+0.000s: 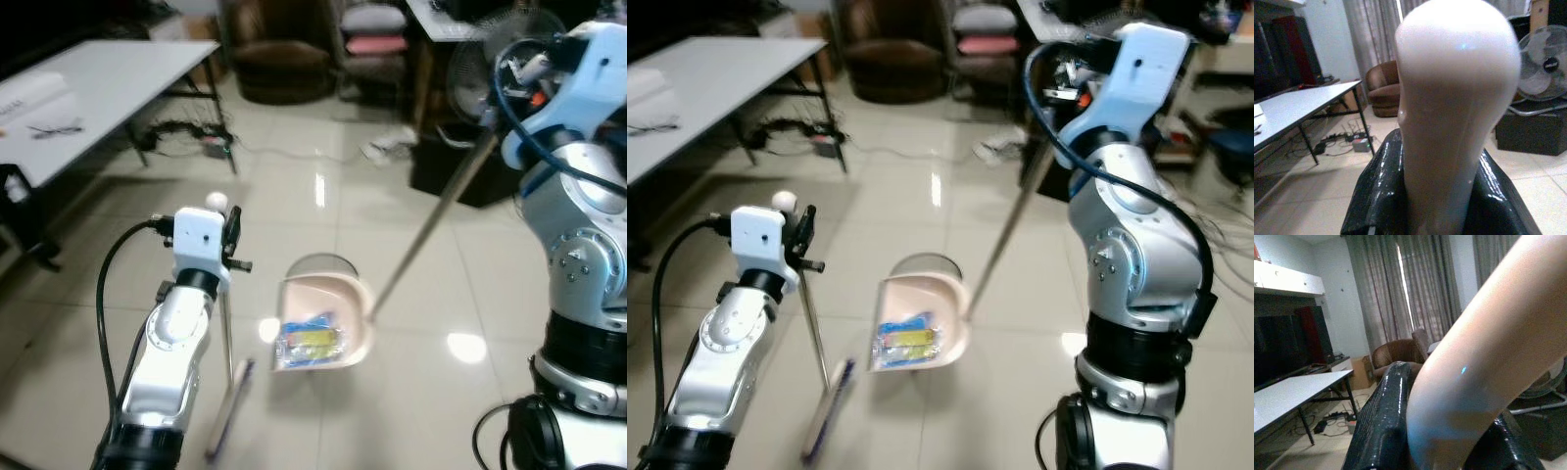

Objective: Sweep floor

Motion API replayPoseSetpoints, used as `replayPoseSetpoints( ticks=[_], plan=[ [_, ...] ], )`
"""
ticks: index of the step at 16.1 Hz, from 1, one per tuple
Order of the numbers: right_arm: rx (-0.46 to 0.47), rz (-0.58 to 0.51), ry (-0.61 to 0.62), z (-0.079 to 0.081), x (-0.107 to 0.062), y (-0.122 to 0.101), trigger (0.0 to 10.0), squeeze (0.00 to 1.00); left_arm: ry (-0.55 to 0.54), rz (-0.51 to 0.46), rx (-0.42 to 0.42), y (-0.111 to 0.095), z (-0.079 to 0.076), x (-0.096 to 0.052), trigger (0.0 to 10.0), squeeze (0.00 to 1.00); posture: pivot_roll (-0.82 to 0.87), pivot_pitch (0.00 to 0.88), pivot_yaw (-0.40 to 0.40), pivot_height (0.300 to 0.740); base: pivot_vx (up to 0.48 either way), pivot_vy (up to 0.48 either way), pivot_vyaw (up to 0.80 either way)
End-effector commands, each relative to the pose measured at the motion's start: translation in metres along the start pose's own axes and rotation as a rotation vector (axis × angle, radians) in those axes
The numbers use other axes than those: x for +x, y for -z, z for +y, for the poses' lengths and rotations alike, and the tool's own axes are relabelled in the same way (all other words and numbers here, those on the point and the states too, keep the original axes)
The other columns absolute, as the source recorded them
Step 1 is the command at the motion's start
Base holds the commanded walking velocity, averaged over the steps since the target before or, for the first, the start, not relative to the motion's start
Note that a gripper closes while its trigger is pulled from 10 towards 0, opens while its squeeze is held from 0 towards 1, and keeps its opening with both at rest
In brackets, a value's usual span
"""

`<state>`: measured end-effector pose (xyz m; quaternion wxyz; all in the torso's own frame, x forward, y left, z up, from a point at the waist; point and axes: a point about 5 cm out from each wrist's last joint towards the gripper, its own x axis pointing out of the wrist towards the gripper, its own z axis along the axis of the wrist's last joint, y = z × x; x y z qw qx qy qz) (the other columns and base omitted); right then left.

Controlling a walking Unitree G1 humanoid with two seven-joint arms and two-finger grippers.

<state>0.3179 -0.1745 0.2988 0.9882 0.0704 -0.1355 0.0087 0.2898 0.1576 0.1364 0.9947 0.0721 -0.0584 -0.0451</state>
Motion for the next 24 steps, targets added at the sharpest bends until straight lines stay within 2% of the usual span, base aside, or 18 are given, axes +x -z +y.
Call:
replayPoseSetpoints(
  ticks=[1, 9, 11, 24],
  plan=[
    [0.025, -0.053, 0.006, -0.0012, 0.0001, -0.0086, 10.0, 0.00, -0.007, -0.044, 0.014, -0.0104, 0.0027, 0.0032, 10.0, 0.00, -0.09, 0.000, 0.062, 0.740, 0.349, 0.000, 0.00],
    [0.049, -0.054, 0.005, -0.0029, 0.0014, -0.0070, 10.0, 0.00, -0.009, -0.041, 0.017, -0.0096, 0.0032, 0.0014, 10.0, 0.00, -0.09, 0.000, 0.060, 0.740, 0.352, 0.000, 0.00],
    [0.057, -0.052, 0.011, -0.0036, 0.0014, -0.0058, 10.0, 0.00, -0.007, -0.041, 0.018, -0.0096, 0.0034, 0.0021, 10.0, 0.00, -0.09, 0.000, 0.064, 0.740, 0.352, 0.000, -0.60],
    [0.039, -0.036, -0.017, -0.0003, 0.0024, -0.0012, 10.0, 0.00, -0.018, -0.038, 0.030, -0.0094, 0.0059, 0.0045, 10.0, 0.00, -0.09, 0.000, 0.064, 0.740, 0.354, 0.000, -0.04]
  ],
)
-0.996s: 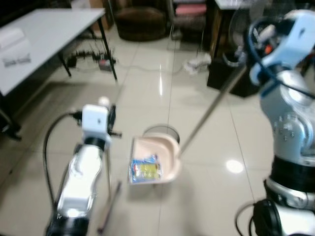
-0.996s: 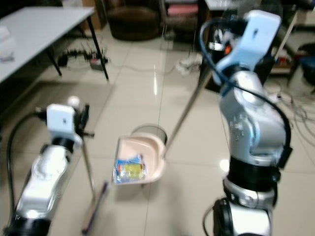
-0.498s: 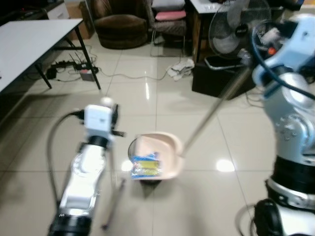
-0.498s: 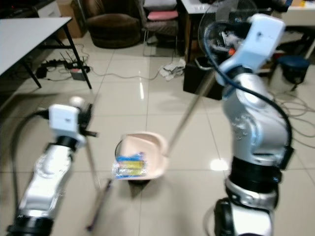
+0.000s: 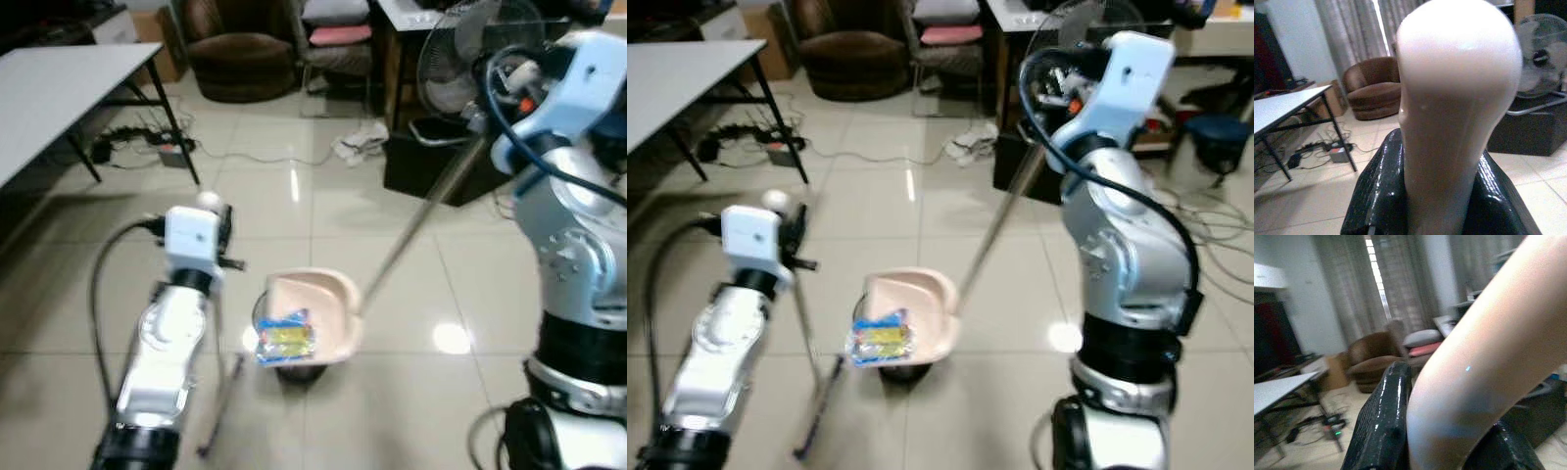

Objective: Sweep floor

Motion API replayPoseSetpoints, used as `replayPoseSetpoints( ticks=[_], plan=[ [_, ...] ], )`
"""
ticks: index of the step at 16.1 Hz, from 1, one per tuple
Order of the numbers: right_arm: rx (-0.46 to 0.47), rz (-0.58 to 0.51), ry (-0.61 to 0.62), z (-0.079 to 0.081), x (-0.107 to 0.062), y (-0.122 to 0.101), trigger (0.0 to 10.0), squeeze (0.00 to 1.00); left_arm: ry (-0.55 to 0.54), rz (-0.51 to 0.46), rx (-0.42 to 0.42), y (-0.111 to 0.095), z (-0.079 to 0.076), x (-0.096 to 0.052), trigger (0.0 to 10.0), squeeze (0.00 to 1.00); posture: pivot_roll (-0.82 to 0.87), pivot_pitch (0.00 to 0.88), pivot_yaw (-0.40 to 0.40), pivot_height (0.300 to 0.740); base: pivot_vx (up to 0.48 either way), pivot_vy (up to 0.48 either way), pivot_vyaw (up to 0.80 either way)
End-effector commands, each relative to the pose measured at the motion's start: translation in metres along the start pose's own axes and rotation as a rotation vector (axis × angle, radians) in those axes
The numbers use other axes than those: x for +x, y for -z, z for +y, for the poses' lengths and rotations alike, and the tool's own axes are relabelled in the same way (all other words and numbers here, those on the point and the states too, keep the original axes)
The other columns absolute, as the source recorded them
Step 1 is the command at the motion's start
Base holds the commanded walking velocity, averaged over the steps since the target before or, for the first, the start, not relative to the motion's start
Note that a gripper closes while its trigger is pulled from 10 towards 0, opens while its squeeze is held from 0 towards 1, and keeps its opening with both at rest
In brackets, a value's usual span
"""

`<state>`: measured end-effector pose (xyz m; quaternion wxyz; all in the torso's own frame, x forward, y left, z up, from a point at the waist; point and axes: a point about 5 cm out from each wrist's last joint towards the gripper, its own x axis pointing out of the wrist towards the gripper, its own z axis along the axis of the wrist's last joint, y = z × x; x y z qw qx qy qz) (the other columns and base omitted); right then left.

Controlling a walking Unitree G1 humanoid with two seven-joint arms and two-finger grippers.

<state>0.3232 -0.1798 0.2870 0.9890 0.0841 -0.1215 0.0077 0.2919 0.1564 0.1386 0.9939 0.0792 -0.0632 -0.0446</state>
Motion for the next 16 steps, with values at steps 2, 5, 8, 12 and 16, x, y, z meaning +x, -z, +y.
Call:
replayPoseSetpoints(
  ticks=[2, 5, 8, 12, 16],
  plan=[
    [0.014, -0.062, -0.027, 0.0071, 0.0000, -0.0125, 10.0, 0.00, -0.016, -0.030, 0.016, -0.0072, 0.0066, 0.0024, 10.0, 0.00, -0.09, 0.000, 0.063, 0.740, 0.356, 0.000, 0.00],
    [0.017, -0.057, -0.032, 0.0080, 0.0001, -0.0111, 10.0, 0.00, -0.015, -0.029, 0.023, -0.0068, 0.0068, 0.0024, 10.0, 0.00, -0.09, 0.000, 0.063, 0.740, 0.355, 0.000, 0.00],
    [0.019, -0.054, -0.035, 0.0082, 0.0004, -0.0097, 10.0, 0.00, -0.009, -0.031, 0.032, -0.0069, 0.0059, 0.0027, 10.0, 0.00, -0.08, 0.000, 0.062, 0.740, 0.360, 0.000, 0.00],
    [0.030, -0.055, -0.032, 0.0088, 0.0002, -0.0079, 10.0, 0.00, -0.010, -0.032, 0.034, -0.0071, 0.0067, 0.0033, 10.0, 0.00, -0.08, 0.000, 0.063, 0.740, 0.356, 0.000, 0.00],
    [0.047, -0.055, -0.016, 0.0062, -0.0007, -0.0056, 10.0, 0.00, -0.009, -0.035, 0.037, -0.0077, 0.0072, 0.0037, 10.0, 0.00, -0.08, 0.000, 0.067, 0.740, 0.359, 0.000, 0.00]
  ],
)
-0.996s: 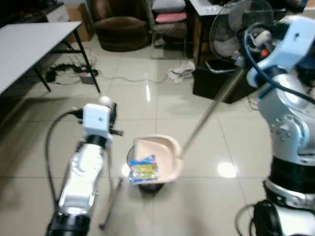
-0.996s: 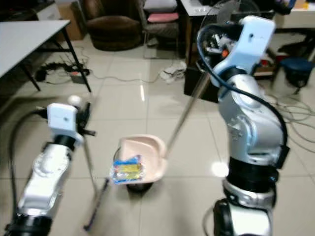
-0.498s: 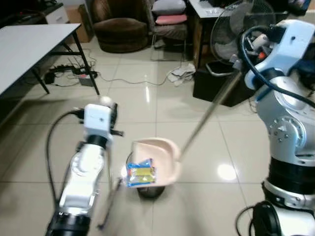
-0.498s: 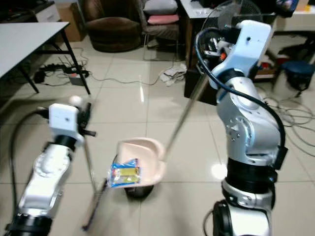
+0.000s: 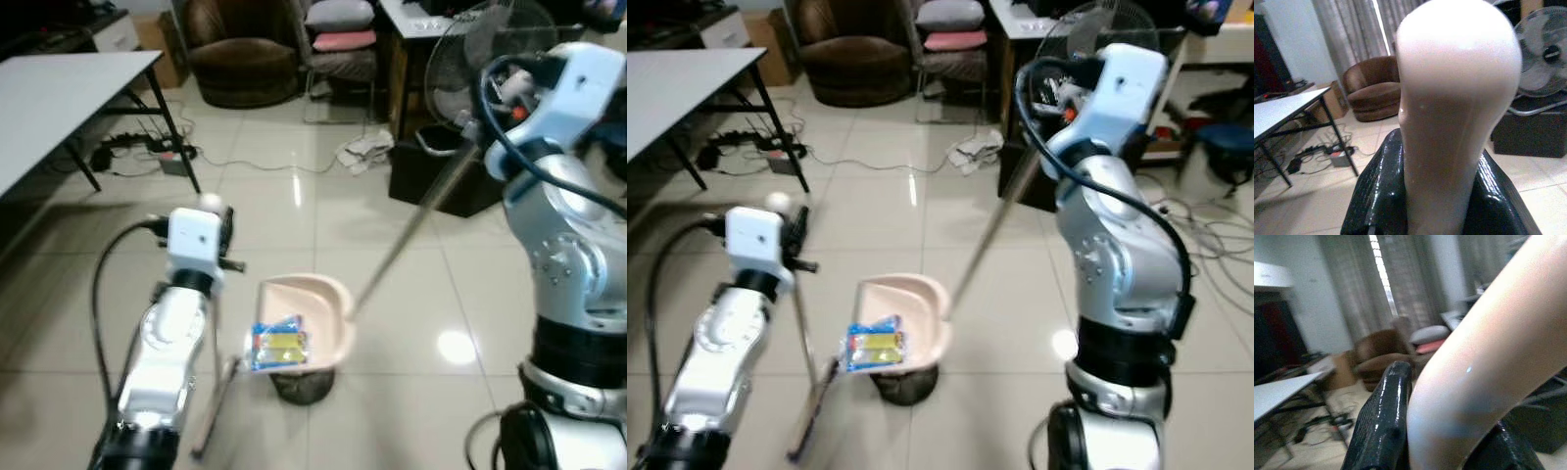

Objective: Sweep floor

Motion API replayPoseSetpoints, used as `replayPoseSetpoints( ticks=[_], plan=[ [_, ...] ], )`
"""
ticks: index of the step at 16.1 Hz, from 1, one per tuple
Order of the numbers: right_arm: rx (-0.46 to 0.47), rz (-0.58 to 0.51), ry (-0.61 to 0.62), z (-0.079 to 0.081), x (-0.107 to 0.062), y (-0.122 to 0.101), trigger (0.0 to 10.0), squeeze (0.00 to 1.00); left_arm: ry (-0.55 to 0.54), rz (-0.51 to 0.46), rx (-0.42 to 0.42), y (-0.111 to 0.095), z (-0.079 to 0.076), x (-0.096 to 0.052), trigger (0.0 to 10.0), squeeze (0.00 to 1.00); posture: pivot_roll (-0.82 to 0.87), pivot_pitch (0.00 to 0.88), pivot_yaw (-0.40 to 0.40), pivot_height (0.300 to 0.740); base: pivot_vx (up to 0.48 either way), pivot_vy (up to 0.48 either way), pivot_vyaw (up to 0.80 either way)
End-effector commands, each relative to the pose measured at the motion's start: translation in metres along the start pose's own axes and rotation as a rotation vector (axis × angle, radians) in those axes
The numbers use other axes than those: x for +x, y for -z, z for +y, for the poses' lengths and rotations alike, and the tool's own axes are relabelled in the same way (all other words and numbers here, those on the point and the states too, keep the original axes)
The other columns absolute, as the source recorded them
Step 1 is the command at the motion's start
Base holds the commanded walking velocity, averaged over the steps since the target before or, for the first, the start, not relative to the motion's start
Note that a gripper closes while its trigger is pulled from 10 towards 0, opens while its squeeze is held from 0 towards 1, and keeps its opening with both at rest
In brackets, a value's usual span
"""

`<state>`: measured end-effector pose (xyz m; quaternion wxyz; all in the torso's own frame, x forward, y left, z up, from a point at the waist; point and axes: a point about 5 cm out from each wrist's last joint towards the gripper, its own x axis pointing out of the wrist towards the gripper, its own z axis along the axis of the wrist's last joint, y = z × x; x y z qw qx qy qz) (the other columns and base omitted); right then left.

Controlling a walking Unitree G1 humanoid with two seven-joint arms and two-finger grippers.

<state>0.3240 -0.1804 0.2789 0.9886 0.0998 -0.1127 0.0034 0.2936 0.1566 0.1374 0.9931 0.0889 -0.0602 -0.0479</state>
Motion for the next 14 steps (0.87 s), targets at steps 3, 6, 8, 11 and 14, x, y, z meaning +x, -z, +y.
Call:
replayPoseSetpoints(
  ticks=[3, 6, 8, 11, 14],
  plan=[
    [0.025, -0.073, -0.022, 0.008, 0.000, -0.012, 10.0, 0.00, -0.015, -0.041, 0.018, -0.009, 0.008, 0.003, 10.0, 0.00, -0.07, 0.000, 0.072, 0.740, 0.358, 0.000, 0.00],
    [0.028, -0.071, -0.021, 0.007, -0.001, -0.010, 10.0, 0.00, -0.026, -0.037, 0.016, -0.008, 0.011, 0.001, 10.0, 0.00, -0.07, 0.000, 0.073, 0.740, 0.119, 0.000, 0.00],
    [0.028, -0.069, -0.019, 0.007, -0.001, -0.009, 10.0, 0.00, -0.036, -0.025, 0.037, -0.004, 0.014, 0.000, 10.0, 0.00, -0.07, 0.000, 0.073, 0.740, 0.000, 0.000, 0.00],
    [0.022, -0.079, -0.031, 0.009, -0.001, -0.009, 10.0, 0.00, -0.043, -0.017, 0.036, -0.001, 0.018, -0.004, 10.0, 0.00, -0.06, 0.000, 0.072, 0.740, 0.000, 0.000, 0.00],
    [0.003, -0.087, -0.026, 0.008, 0.000, -0.009, 10.0, 0.00, -0.054, -0.008, 0.041, 0.002, 0.022, -0.007, 10.0, 0.00, -0.06, 0.000, 0.065, 0.740, 0.000, 0.000, 0.00]
  ],
)
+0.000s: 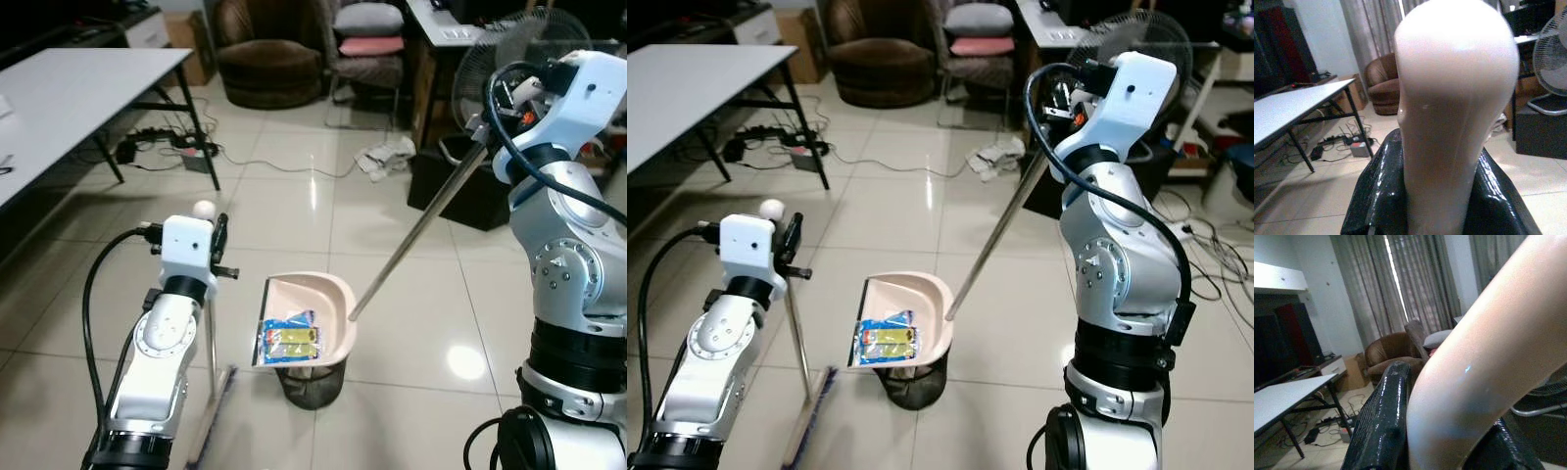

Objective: Sweep floor

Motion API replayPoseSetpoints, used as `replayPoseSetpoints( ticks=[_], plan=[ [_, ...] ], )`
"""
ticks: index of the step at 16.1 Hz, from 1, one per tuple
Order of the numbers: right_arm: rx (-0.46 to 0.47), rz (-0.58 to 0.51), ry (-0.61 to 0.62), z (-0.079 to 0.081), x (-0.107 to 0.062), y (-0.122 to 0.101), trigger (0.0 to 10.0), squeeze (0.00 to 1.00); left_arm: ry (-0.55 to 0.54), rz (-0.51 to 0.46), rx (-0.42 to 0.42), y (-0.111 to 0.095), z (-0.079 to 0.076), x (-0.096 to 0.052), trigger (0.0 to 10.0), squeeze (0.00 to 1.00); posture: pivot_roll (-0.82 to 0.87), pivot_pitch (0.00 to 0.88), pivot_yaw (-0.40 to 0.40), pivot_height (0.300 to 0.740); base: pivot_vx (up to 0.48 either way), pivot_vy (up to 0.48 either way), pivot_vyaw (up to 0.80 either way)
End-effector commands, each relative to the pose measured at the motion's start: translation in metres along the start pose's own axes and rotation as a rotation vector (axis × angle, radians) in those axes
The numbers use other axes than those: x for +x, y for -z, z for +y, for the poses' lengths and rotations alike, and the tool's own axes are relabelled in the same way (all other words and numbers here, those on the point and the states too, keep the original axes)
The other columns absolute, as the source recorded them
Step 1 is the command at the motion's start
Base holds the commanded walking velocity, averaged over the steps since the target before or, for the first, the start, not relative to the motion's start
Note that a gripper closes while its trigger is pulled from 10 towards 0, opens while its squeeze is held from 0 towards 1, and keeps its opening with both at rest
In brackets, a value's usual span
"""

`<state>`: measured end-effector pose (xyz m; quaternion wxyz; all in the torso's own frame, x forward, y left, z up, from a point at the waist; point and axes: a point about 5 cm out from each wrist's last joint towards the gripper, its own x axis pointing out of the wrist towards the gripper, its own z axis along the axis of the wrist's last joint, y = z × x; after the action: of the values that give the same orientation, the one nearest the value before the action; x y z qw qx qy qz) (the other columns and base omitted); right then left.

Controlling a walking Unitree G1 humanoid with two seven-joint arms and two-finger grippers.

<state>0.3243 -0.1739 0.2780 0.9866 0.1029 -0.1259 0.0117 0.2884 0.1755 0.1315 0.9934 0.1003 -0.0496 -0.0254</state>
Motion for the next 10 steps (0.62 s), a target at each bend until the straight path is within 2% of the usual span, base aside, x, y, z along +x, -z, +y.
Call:
replayPoseSetpoints(
  ticks=[1, 5, 10],
  plan=[
    [-0.019, -0.065, -0.007, 0.002, 0.001, -0.012, 10.0, 0.00, -0.014, -0.033, 0.016, -0.006, 0.006, 0.001, 10.0, 0.00, -0.06, 0.000, 0.064, 0.740, 0.000, 0.000, 0.00],
    [-0.063, -0.102, -0.023, 0.008, 0.002, -0.014, 10.0, 0.00, -0.012, -0.029, 0.016, -0.005, 0.006, -0.002, 10.0, 0.00, -0.06, 0.000, 0.064, 0.740, 0.000, 0.000, 0.00],
    [-0.142, -0.127, -0.138, 0.031, 0.002, -0.008, 10.0, 0.00, -0.010, -0.031, 0.021, -0.006, 0.006, -0.002, 10.0, 0.00, -0.06, 0.000, 0.065, 0.740, 0.000, 0.000, 0.00]
  ],
)
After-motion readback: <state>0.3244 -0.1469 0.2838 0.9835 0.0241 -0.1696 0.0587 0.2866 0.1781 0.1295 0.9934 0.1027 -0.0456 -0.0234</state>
